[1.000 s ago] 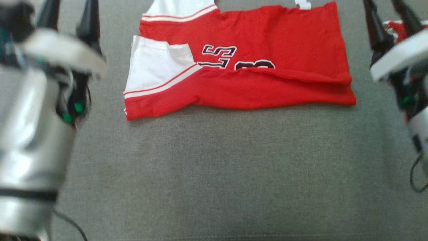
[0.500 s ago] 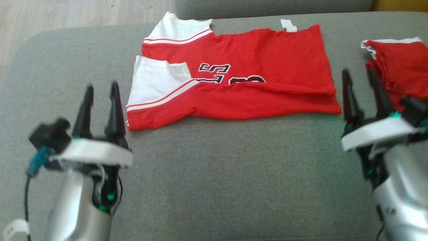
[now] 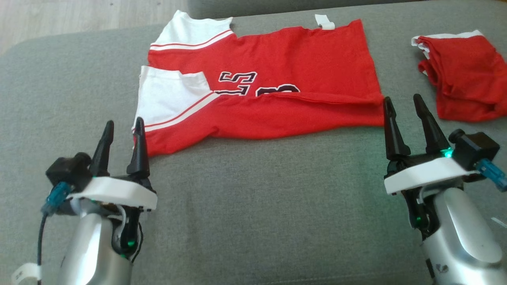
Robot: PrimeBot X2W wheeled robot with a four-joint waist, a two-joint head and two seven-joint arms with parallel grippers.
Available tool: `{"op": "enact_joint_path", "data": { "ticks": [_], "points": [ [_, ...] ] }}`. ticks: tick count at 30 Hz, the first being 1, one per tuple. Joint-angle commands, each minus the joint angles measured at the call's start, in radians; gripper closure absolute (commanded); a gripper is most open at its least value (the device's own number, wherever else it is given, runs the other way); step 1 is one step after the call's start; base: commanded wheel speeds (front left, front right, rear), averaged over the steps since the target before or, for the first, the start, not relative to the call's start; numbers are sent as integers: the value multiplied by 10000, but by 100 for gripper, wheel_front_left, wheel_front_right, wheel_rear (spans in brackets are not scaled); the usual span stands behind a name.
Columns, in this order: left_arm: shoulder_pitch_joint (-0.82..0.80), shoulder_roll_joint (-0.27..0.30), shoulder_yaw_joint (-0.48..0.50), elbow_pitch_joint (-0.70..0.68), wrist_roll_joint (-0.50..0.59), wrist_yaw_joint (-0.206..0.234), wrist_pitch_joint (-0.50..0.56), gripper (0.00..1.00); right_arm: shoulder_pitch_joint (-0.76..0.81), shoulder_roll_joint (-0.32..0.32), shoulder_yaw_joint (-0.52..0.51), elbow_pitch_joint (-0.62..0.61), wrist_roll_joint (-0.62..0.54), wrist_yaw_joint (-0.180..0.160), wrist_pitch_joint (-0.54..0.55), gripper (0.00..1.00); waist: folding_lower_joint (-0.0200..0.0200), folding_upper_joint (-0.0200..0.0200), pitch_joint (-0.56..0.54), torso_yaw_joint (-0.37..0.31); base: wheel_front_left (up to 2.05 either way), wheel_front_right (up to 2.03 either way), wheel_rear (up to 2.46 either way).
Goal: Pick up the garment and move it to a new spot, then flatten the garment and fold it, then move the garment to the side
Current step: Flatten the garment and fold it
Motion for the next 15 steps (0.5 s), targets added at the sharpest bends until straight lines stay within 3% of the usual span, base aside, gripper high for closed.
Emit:
{"op": "enact_joint_path", "data": {
  "ticks": [1,15],
  "points": [
    [-473,95,396,-138,130,-20,-51,0,-15,90,144,-412,-98,-9,32,0,0,-1,32,-52,0,0,0],
    [-1828,593,241,3590,793,274,-3,0,-67,123,121,-1019,-180,-9,453,0,0,-1,444,-328,0,0,0]
  ]
}}
